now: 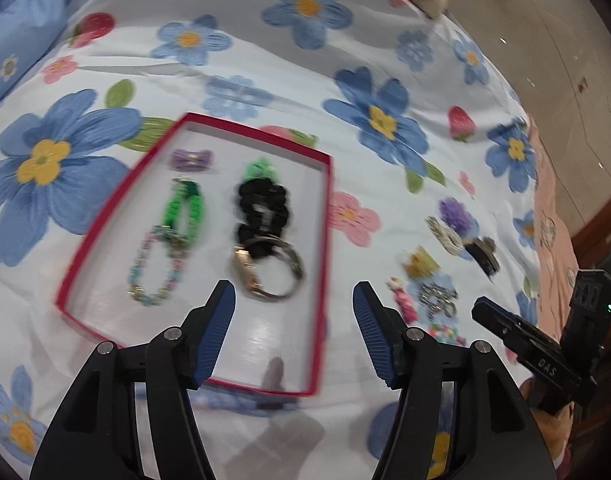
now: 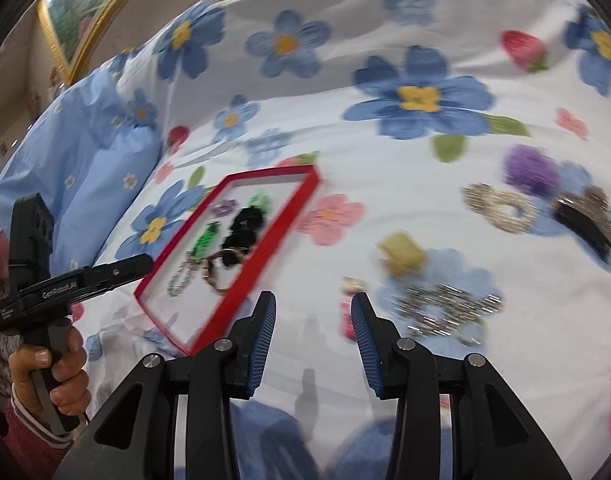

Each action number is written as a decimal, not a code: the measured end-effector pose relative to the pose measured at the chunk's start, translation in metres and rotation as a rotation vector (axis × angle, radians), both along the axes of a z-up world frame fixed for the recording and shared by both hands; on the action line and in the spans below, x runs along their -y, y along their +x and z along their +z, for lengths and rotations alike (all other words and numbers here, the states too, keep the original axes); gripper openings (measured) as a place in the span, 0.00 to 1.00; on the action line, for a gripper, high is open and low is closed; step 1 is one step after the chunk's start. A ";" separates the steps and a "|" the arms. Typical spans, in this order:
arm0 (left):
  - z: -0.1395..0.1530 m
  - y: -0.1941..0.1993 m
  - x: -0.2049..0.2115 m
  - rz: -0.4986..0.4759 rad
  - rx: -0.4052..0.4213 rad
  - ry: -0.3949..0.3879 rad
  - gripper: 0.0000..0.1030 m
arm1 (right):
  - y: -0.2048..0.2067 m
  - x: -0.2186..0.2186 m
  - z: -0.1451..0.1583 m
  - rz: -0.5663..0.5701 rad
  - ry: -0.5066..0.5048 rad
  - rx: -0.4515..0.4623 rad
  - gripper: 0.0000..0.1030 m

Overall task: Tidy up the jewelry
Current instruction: 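Move both tools back toward the remaining jewelry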

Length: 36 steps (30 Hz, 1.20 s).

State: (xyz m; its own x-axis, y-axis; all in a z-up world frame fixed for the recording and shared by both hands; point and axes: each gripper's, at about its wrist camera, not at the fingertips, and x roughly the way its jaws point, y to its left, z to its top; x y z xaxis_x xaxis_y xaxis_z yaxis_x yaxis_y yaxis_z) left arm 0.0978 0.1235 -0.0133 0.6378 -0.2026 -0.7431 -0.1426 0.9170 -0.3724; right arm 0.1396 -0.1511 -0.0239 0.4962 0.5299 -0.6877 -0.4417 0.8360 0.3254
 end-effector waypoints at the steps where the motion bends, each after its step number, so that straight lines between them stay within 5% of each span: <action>1: 0.001 0.000 0.006 -0.010 -0.001 0.002 0.59 | -0.001 0.007 0.000 -0.015 0.000 0.000 0.40; 14: -0.002 0.015 0.067 -0.118 -0.023 0.031 0.60 | -0.007 0.081 -0.014 -0.150 -0.026 -0.017 0.41; 36: -0.041 0.073 0.134 -0.248 -0.123 0.061 0.60 | 0.021 0.072 -0.047 -0.077 -0.147 -0.052 0.39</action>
State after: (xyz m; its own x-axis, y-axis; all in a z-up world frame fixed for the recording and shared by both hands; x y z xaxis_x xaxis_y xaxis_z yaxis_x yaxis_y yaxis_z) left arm 0.1705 -0.0104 -0.0544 0.4787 -0.2940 -0.8273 0.0485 0.9497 -0.3094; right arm 0.1603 -0.2233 -0.0714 0.4931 0.3835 -0.7808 -0.3604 0.9070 0.2179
